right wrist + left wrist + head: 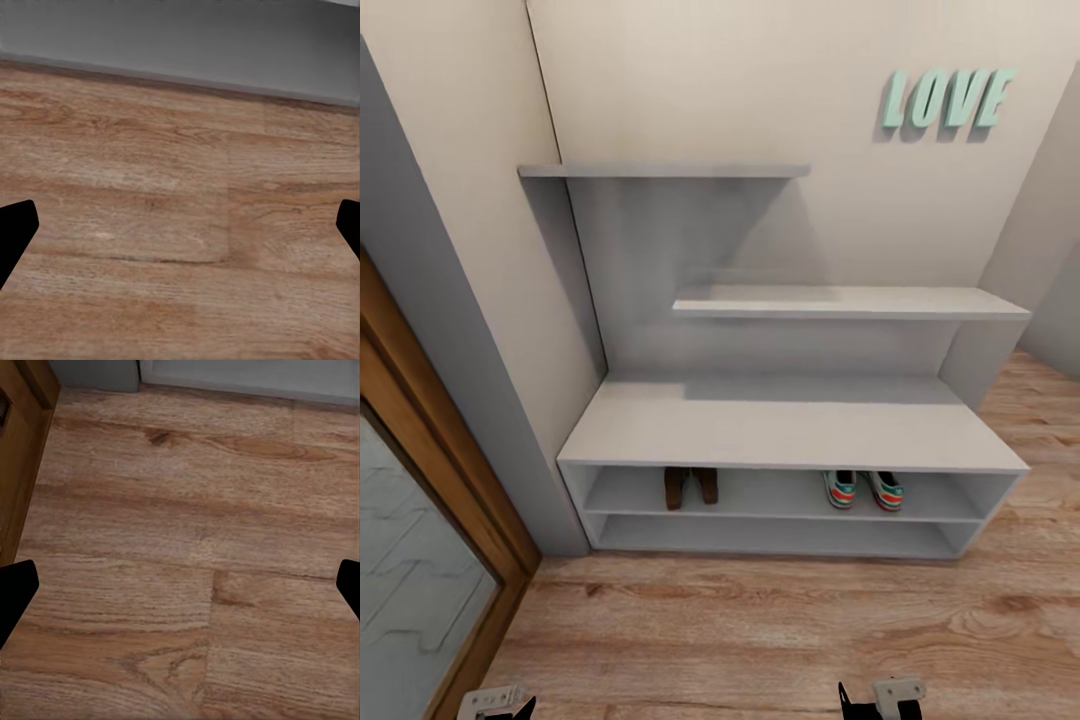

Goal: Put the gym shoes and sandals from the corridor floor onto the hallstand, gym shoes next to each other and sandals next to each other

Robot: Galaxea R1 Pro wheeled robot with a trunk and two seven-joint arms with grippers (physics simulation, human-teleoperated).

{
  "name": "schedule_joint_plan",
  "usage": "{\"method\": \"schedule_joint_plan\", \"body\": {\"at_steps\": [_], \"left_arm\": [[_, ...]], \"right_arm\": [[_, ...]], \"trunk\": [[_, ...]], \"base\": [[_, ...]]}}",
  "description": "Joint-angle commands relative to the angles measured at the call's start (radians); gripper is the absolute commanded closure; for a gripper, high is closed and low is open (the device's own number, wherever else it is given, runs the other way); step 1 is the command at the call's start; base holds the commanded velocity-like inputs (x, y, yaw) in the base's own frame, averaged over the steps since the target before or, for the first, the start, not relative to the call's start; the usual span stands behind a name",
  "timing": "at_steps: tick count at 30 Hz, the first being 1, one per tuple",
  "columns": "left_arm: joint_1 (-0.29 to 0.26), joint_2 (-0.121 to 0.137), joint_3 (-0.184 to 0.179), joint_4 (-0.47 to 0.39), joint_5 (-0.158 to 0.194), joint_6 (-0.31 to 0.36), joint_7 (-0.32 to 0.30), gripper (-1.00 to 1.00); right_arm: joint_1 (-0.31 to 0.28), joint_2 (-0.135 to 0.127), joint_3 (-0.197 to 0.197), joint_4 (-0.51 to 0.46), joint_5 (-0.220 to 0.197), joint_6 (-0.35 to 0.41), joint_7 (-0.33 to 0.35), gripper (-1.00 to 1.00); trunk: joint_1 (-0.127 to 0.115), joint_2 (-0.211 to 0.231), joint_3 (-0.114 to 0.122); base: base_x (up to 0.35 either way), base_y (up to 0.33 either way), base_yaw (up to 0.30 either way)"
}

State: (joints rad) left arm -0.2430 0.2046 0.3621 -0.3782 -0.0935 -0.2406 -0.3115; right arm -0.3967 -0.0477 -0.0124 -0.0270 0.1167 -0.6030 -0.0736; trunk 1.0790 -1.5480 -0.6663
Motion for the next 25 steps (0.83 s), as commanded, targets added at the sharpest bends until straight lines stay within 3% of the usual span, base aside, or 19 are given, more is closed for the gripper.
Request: {"method": "schedule_joint_plan", "body": {"at_steps": [1, 25], "left_arm": [[-0.001, -0.001, 0.009, 0.001, -0.009, -0.004, -0.006, -1.0], [-0.001, -0.001, 0.012, 0.0, -0.001, -0.005, -0.006, -1.0]], "right_arm": [[-0.001, 0.0, -0.001, 0.001, 0.011, -0.002, -0.008, -1.0], [-0.001, 0.0, -0.001, 0.001, 0.011, -0.001, -0.008, -1.0]], "trunk": [[0.0, 0.0, -0.001], [0.0, 0.0, -0.001]], "base": [[0.0, 0.0, 0.0], [0.0, 0.0, 0.0]]}}
